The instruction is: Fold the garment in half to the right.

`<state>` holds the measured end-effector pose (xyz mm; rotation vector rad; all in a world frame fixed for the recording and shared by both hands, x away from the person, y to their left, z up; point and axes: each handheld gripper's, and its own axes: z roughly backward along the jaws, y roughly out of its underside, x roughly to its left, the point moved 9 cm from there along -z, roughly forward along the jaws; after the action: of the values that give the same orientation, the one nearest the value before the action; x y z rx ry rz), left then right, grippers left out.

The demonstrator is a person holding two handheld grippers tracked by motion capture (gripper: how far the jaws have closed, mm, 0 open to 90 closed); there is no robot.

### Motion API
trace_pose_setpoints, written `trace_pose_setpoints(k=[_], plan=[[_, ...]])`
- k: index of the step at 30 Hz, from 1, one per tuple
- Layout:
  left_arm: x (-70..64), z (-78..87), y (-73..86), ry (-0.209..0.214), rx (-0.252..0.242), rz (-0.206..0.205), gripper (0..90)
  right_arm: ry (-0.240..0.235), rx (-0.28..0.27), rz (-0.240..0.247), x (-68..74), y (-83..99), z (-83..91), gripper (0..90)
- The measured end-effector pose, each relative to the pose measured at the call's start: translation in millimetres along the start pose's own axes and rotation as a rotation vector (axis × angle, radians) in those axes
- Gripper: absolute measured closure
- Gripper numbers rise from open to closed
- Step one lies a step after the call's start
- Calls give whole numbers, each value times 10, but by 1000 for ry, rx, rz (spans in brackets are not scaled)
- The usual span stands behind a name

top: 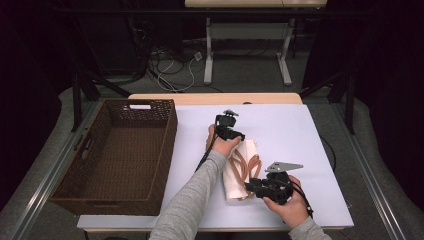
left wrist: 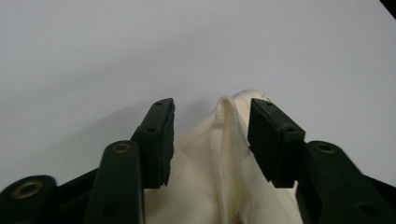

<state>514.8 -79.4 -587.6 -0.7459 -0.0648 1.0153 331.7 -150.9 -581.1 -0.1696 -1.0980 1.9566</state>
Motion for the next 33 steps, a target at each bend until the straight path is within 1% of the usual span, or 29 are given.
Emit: trace_pose_setpoints(k=[2,4,5,8,9,10,11,12,14,15,16,17,20,21,22,23,24,25,26,27,28,29,30,31,32,33], plan=[[27,56,2,-2,-22,11,481,10,-12,9,5,-42,-16,643],[68,116,10,-3,-34,5,471,26,-17,29,-9,-86,-35,628],[77,137,5,-2,-51,16,469,35,-29,42,-17,-118,-51,618],[122,203,18,1,-70,24,460,70,-57,102,-48,-212,-109,589],[136,222,24,2,-78,27,458,83,-54,114,-60,-234,-126,586],[152,240,33,-2,-82,29,457,91,-50,116,-64,-253,-147,579],[170,252,43,-3,-82,26,458,95,-57,124,-70,-284,-175,569],[178,259,58,2,-78,32,456,105,-57,142,-86,-313,-202,561],[201,281,76,5,-83,41,456,112,-59,147,-91,-372,-268,553],[216,297,79,-1,-90,40,456,118,-48,155,-95,-395,-295,548],[222,309,85,-2,-92,43,453,126,-45,155,-94,-423,-327,546],[235,321,93,-8,-92,38,447,131,-45,158,-95,-451,-365,545],[267,347,103,-29,-109,40,427,160,-25,181,-124,-510,-489,539],[285,359,109,-40,-110,35,421,167,-28,188,-134,-531,-540,539],[304,369,110,-48,-118,23,417,178,-16,198,-154,-541,-583,539],[324,378,107,-60,-136,6,413,188,-10,199,-172,-550,-630,539],[347,387,115,-72,-140,-3,407,202,-1,202,-196,-557,-670,539],[365,393,124,-72,-142,-6,407,211,2,205,-215,-564,-713,540],[378,402,136,-68,-141,-1,406,215,0,199,-220,-572,-753,539],[381,408,144,-63,-144,13,405,224,18,201,-227,-569,-773,539],[388,417,150,-59,-150,14,406,233,16,206,-233,-577,-798,539],[403,430,153,-62,-154,3,405,244,18,210,-240,-580,-818,541],[405,439,162,-62,-156,15,400,248,9,221,-243,-591,-844,550],[405,448,168,-57,-159,20,400,262,27,219,-244,-586,-846,565],[405,454,174,-54,-163,21,398,264,22,225,-245,-595,-859,592],[405,458,178,-51,-168,21,387,273,33,222,-244,-594,-856,634]])
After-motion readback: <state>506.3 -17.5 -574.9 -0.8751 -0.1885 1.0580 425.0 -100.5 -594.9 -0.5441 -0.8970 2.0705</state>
